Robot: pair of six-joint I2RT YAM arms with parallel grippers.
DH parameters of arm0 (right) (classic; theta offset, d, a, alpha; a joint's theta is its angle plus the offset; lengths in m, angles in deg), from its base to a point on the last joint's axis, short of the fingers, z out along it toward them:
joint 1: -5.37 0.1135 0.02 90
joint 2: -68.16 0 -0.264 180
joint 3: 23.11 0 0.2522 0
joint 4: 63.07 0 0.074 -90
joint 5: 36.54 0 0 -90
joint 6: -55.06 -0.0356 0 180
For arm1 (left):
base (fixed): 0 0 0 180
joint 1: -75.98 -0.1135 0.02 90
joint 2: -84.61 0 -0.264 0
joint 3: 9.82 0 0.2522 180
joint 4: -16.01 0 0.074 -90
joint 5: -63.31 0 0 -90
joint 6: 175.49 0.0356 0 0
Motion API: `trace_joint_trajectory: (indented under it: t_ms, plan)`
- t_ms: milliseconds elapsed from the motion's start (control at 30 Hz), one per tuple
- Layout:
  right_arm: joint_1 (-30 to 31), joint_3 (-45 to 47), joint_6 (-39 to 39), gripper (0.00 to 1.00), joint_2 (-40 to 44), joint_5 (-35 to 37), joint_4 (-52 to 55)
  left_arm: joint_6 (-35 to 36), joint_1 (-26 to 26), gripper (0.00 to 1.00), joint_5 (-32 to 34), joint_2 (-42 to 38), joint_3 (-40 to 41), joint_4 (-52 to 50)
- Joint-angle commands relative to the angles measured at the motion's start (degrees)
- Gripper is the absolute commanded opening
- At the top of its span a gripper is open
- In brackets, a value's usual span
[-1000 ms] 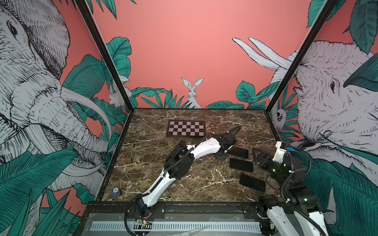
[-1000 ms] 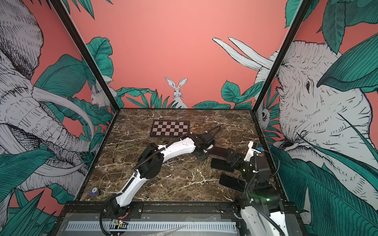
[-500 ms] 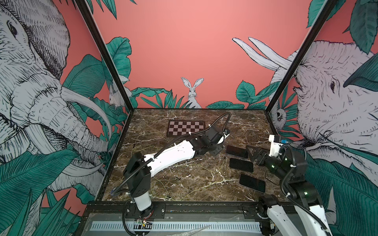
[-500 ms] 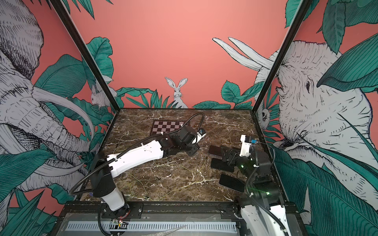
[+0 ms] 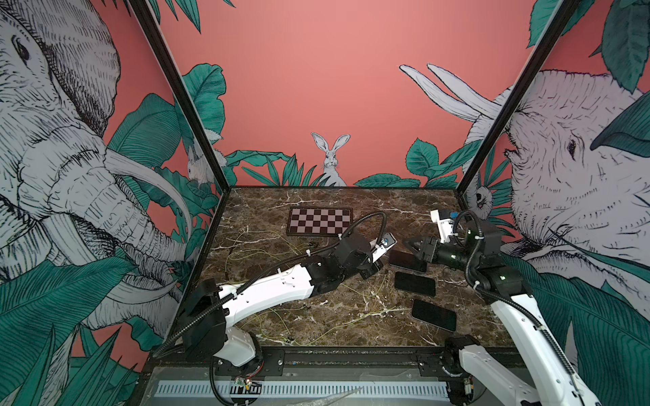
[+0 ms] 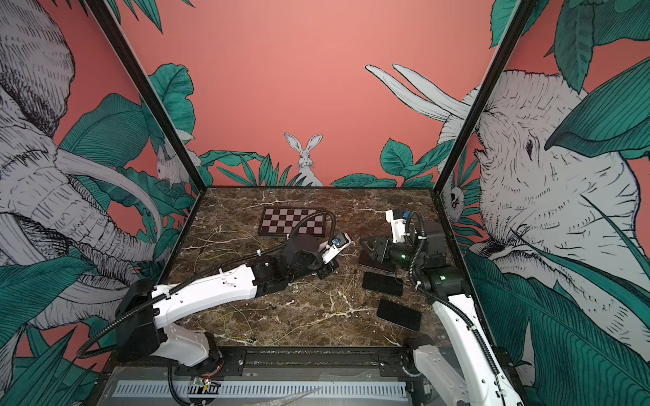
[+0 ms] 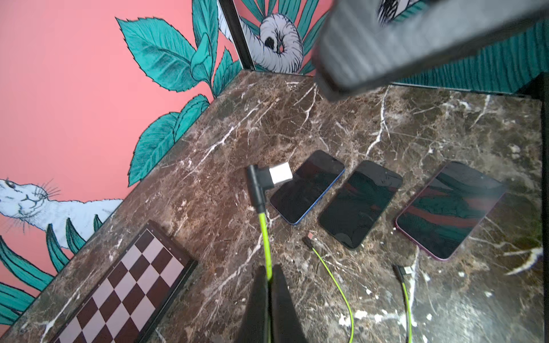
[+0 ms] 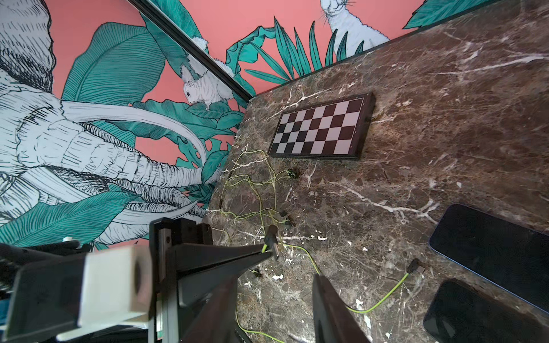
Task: Plug wired earphones into phones
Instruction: Pick up the wired earphone from the center of the board.
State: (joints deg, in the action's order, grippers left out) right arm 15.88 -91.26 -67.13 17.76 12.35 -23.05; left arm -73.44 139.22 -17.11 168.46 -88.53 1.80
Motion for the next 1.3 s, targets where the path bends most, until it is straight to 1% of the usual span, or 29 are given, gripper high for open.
trace_joint_trajectory:
  t_ms: [0, 200, 267, 367, 433, 567, 733, 833, 900, 1100, 1200, 1267]
  plan:
    - [0.8, -1.1, 0.2, 0.41, -1.3, -2.4, -3.6, 2.5, 0.8, 0.00, 1.3, -2.1, 1.0, 4.1]
    - [1.7, -0.5, 0.8, 0.38, -1.8, -1.6, -3.9, 3.8, 1.3, 0.00, 2.3, -1.0, 0.4, 3.9]
    - [1.9, -0.4, 0.8, 0.35, -2.1, -1.6, -4.1, 3.9, 1.5, 0.00, 2.4, -0.5, 0.0, 3.6]
    - [2.3, -0.4, 1.7, 0.32, -2.7, -0.9, -3.5, 4.1, 1.8, 0.00, 2.8, -0.3, -0.2, 3.5]
    - [2.4, -0.4, 2.3, 0.28, -3.0, -0.5, -3.1, 4.3, 1.9, 0.00, 2.9, -0.2, -0.3, 3.5]
    - [2.8, -0.4, 2.9, 0.26, -3.7, -0.8, -3.1, 4.5, 2.0, 0.00, 3.0, 0.2, -0.8, 3.0]
    - [3.0, -0.3, 3.7, 0.14, -3.7, -0.3, -3.0, 5.2, 2.5, 0.00, 3.1, 0.9, -1.5, 2.6]
    - [3.1, -0.4, 4.1, 0.03, -3.7, -0.4, -2.5, 5.6, 2.6, 0.00, 3.7, 1.4, -2.0, 2.5]
    - [3.1, -0.6, 4.7, 0.00, -3.5, -0.5, -1.9, 5.6, 2.7, 0.00, 4.4, 1.6, -2.4, 2.4]
    - [3.2, -0.3, 5.4, 0.02, -2.9, -0.6, -1.1, 5.6, 2.7, 0.00, 5.2, 1.5, -2.4, 2.9]
    - [3.2, 0.0, 5.7, 0.08, -2.5, 0.0, -0.9, 5.7, 2.8, 0.00, 5.2, 1.3, -2.3, 3.2]
    - [3.1, 0.0, 5.8, 0.07, -2.5, 0.3, -0.7, 5.9, 2.8, 0.00, 5.0, 1.3, -2.3, 3.2]
